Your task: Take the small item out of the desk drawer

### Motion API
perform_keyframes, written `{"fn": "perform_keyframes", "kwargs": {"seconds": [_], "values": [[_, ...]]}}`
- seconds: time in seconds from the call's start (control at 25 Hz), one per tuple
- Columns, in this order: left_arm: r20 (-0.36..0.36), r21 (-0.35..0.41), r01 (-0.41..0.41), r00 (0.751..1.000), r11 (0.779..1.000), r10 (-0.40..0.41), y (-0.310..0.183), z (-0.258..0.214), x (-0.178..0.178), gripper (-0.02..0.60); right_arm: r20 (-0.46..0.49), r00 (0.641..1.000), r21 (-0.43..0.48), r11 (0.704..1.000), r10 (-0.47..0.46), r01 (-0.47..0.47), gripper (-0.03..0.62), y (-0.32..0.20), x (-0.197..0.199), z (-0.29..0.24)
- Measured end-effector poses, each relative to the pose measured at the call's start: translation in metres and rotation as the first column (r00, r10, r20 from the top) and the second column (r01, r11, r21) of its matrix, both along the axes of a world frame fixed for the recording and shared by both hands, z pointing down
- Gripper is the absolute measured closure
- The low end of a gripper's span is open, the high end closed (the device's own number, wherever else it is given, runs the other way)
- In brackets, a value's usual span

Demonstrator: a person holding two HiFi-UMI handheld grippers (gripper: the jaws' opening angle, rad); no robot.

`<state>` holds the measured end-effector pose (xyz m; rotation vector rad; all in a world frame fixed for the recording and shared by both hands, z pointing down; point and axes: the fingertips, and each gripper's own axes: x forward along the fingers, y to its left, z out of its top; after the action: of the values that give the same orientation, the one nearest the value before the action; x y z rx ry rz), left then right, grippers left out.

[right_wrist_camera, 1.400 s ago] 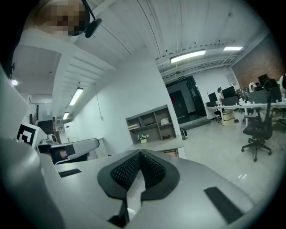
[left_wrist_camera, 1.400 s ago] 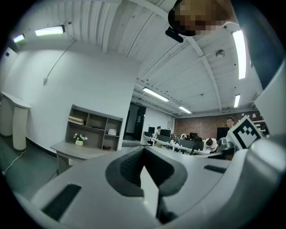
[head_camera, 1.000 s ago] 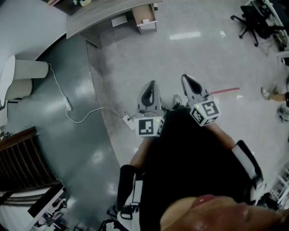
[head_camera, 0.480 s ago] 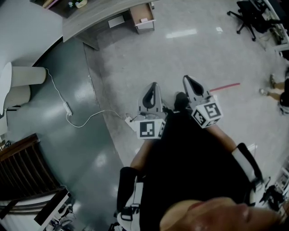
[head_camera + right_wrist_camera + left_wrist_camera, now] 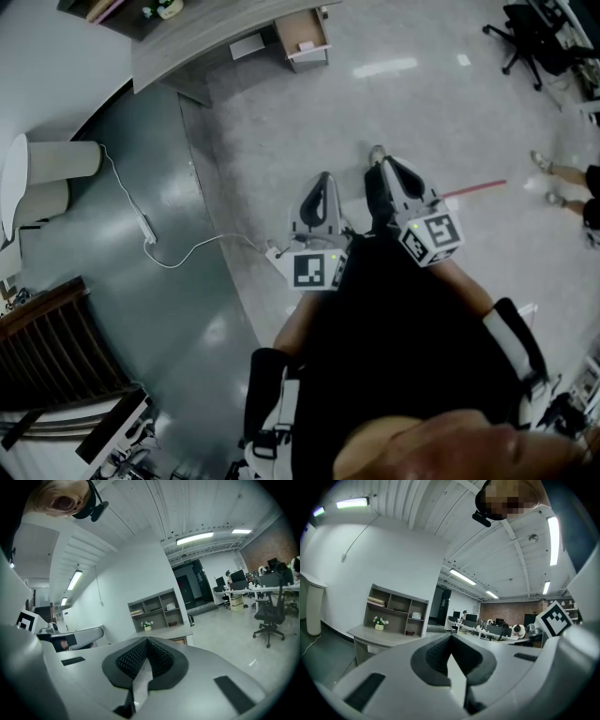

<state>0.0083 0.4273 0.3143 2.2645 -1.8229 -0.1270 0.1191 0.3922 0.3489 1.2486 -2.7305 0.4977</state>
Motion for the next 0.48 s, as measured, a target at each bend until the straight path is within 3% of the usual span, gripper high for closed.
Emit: {"fn": "perform_keyframes", "kwargs": {"seconds": [0.48], "values": [[0.01, -0.047, 0.04, 0.999, 0.998, -0.04, -0.156, 0.006, 0.008, 0.589, -0.006, 0.997, -0.005, 0.997, -0.08, 0.08, 0.595, -0.155, -0.006, -0.002]]}}
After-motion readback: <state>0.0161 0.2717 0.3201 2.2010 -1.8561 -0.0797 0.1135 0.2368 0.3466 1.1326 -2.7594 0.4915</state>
